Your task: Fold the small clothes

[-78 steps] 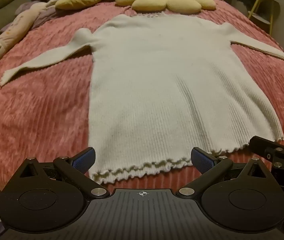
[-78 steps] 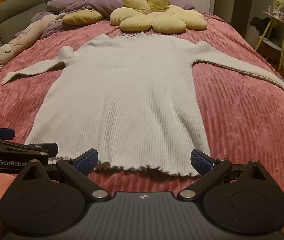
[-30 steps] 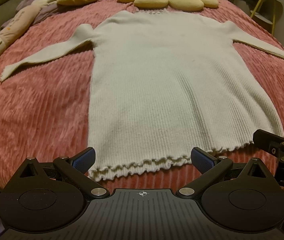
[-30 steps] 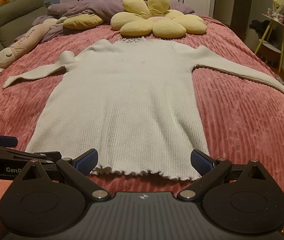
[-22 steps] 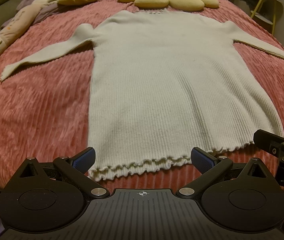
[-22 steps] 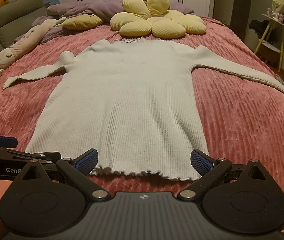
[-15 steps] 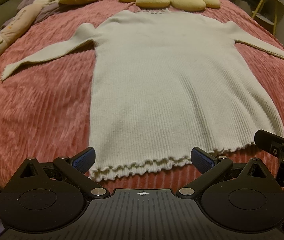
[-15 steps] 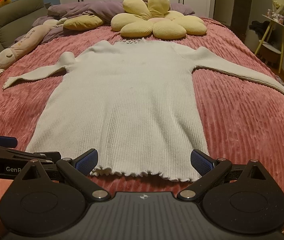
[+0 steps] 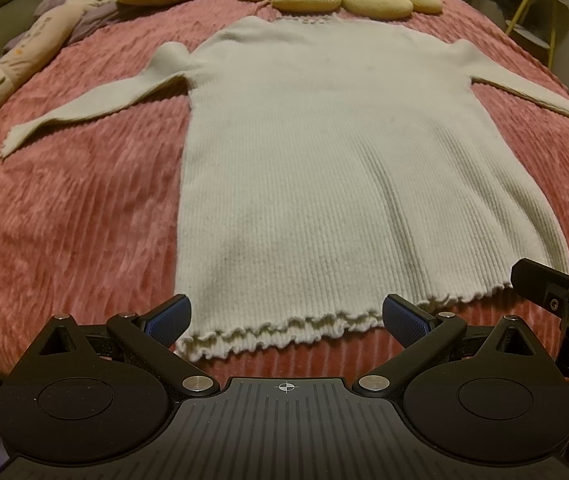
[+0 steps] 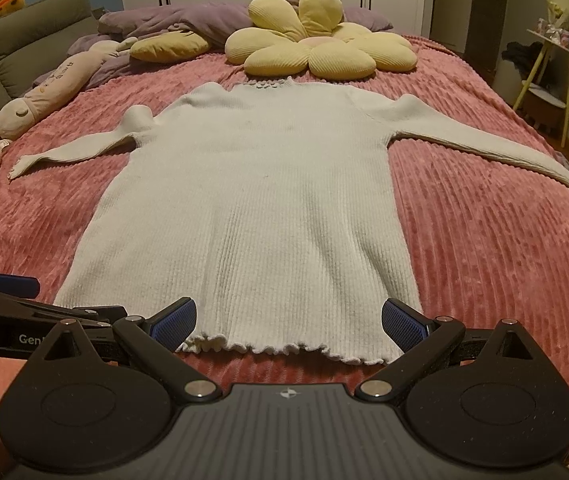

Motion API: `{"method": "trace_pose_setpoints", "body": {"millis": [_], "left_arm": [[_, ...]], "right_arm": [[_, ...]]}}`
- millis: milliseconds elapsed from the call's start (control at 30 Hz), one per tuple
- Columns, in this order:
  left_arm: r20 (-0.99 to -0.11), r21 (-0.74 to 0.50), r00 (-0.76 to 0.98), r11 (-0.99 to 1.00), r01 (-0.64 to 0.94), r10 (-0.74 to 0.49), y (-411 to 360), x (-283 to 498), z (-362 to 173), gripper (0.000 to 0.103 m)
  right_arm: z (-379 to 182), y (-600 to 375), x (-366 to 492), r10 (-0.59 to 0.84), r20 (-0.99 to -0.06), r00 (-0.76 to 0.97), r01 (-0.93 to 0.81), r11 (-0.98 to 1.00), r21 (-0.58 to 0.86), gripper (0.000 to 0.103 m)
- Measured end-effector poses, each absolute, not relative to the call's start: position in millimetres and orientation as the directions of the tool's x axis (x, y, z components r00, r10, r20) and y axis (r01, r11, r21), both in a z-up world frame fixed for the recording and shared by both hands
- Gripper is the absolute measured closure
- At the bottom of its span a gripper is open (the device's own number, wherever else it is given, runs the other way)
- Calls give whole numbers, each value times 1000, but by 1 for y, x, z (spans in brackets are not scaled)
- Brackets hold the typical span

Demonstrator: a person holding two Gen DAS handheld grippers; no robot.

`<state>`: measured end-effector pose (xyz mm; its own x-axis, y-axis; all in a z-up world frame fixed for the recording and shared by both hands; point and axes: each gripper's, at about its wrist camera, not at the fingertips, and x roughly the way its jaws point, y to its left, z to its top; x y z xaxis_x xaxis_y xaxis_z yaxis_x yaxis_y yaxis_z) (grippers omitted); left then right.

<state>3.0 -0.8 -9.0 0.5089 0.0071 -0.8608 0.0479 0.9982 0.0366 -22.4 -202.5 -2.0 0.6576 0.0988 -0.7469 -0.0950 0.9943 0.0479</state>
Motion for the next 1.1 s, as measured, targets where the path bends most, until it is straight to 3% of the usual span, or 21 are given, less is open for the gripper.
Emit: {"method": "trace_pose_setpoints", "body": {"millis": [867, 1100], "left_arm": [[-868, 38, 496, 999, 36, 15, -2, 9, -14, 0], [-868, 40, 496, 999, 34, 18, -2, 10, -15, 0]], "right_arm": [[-3, -207, -23, 122, -725, 678, -109, 992, 66, 4], [-1, -202, -27, 93, -699, 709, -118, 993, 12, 4]]}}
